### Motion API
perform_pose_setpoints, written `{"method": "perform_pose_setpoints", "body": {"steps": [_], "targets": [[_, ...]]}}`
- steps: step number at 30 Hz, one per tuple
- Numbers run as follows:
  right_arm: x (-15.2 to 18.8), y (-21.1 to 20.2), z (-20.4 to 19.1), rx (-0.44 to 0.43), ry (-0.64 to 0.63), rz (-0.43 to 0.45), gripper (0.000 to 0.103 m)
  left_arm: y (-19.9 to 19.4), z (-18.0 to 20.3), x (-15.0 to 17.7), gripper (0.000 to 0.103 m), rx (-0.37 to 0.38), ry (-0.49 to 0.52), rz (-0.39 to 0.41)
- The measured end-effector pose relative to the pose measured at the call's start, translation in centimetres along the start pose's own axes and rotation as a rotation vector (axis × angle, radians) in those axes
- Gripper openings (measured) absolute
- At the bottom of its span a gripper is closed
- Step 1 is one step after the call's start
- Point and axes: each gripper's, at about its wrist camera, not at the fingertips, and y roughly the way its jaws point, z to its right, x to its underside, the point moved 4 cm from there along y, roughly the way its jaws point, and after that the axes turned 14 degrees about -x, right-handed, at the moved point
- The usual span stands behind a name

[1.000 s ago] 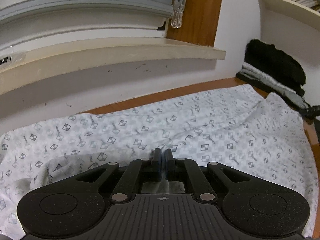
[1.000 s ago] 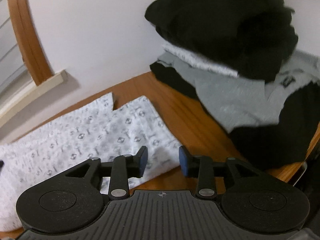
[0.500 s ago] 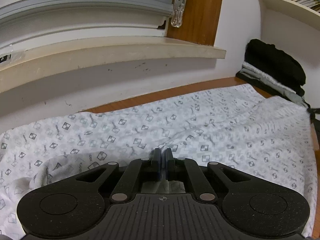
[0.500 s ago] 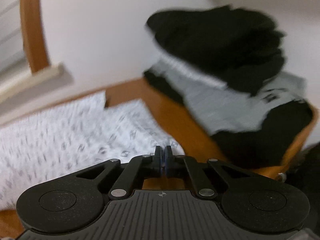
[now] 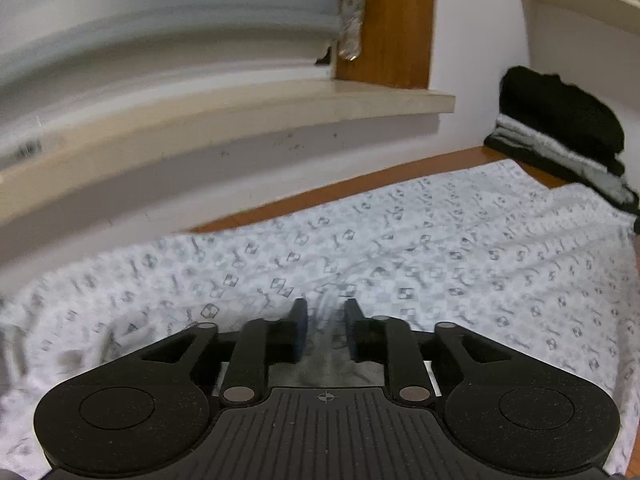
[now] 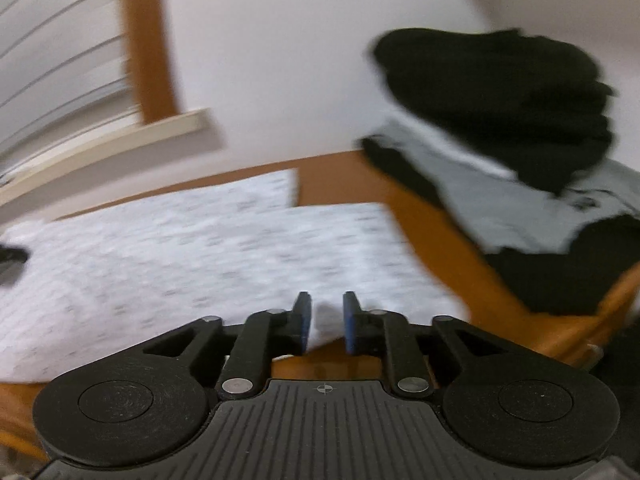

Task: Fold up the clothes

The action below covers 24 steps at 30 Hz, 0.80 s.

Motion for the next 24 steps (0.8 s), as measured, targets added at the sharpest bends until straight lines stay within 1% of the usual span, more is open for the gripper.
{"method": "perform_pose_setpoints", "body": {"steps": [1,2,3,4,7,9,10,13,15,17,18,20,24], "targets": [[0.1,0.4,-0.9,-0.021,-0.014,-0.010,0.023,-0.8,0.5,-0.1,0.025,-0.008,0.010,0.009],[0.2,0.7,-1.8,-0.038,-0.028,-0.020,0.023,-1.7,1.1,-0.2,0.031,-0.005,0.013,0.018],[0.3,1.1,-2.7,-0.055,-0.044,-0.029,0.023,-2.6,1.8,-0.2,0.036,0.000,0.016,0.027],[0.5,1.5,-3.6,-0.070,-0.056,-0.036,0.023,-3.6,2.7,-0.1,0.041,0.020,0.019,0.037],[1.0,2.6,-5.4,-0.107,-0.072,-0.049,0.027,-6.0,6.2,0.6,0.041,0.091,0.076,0.044],[1.3,3.0,-6.3,-0.113,-0.085,-0.053,0.030,-7.3,8.6,1.4,0.047,0.139,0.119,0.047],[1.4,3.0,-6.6,-0.111,-0.095,-0.055,0.030,-8.0,9.6,1.7,0.050,0.152,0.134,0.054],[1.7,3.1,-7.7,-0.095,-0.130,-0.054,0.030,-9.9,12.1,2.6,0.050,0.170,0.164,0.079],[1.8,2.9,-8.3,-0.093,-0.149,-0.052,0.030,-11.1,13.3,3.1,0.040,0.170,0.176,0.103],[1.8,2.7,-8.8,-0.103,-0.154,-0.049,0.031,-12.3,14.4,3.6,0.020,0.170,0.190,0.125],[1.9,2.8,-9.0,-0.110,-0.153,-0.048,0.032,-12.4,14.7,3.9,0.016,0.172,0.206,0.123],[2.0,2.9,-9.6,-0.125,-0.153,-0.047,0.034,-12.7,15.5,4.5,0.011,0.176,0.236,0.119],[2.2,3.3,-10.7,-0.151,-0.155,-0.053,0.034,-13.3,16.8,5.8,0.011,0.186,0.294,0.108]]}}
